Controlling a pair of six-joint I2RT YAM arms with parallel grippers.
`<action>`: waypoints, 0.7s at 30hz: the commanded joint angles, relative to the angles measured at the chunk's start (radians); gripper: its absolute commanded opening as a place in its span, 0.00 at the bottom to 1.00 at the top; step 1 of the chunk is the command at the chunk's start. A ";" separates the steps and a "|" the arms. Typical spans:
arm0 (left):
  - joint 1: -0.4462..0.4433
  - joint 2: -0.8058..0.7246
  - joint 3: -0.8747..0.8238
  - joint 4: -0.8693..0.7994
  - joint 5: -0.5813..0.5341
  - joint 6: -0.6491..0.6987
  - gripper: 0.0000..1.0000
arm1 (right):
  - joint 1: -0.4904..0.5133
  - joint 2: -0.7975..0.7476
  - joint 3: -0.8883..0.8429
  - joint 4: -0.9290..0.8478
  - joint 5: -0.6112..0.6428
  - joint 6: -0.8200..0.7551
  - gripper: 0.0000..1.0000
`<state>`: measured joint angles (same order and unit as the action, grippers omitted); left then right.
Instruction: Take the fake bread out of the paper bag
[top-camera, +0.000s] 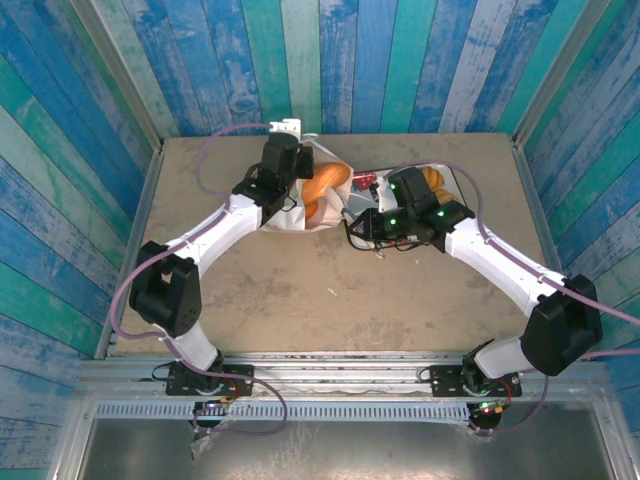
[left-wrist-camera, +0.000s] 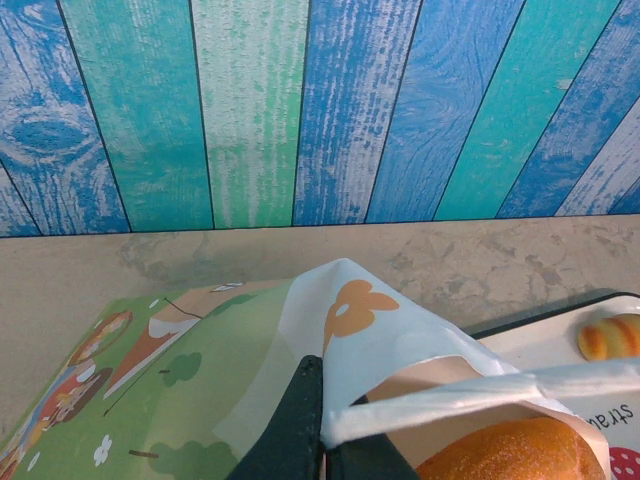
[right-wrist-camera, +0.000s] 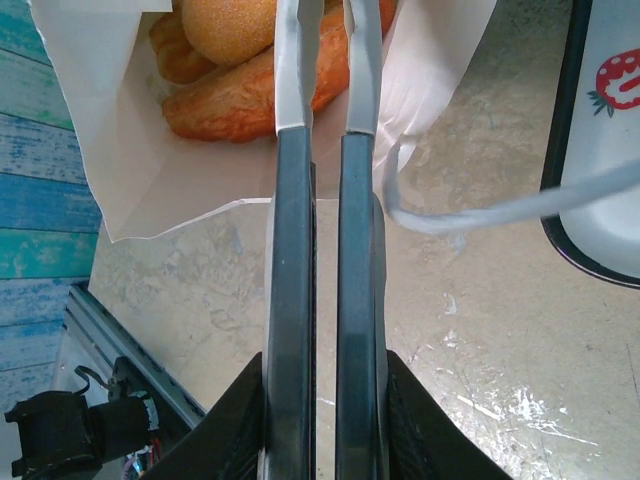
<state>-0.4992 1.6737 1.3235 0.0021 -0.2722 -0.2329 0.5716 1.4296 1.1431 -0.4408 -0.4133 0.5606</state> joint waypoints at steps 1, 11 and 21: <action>0.003 0.013 -0.007 0.030 -0.031 -0.003 0.01 | 0.013 -0.047 -0.005 0.055 0.027 -0.006 0.01; 0.003 0.041 0.026 0.037 -0.040 -0.052 0.02 | 0.108 -0.110 0.018 -0.037 0.154 -0.047 0.01; 0.002 0.010 -0.008 0.043 -0.053 -0.047 0.02 | 0.103 -0.219 0.009 -0.096 0.320 -0.035 0.00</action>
<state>-0.4992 1.6745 1.3235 0.0078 -0.2985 -0.2703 0.6773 1.2545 1.1370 -0.5549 -0.1646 0.5335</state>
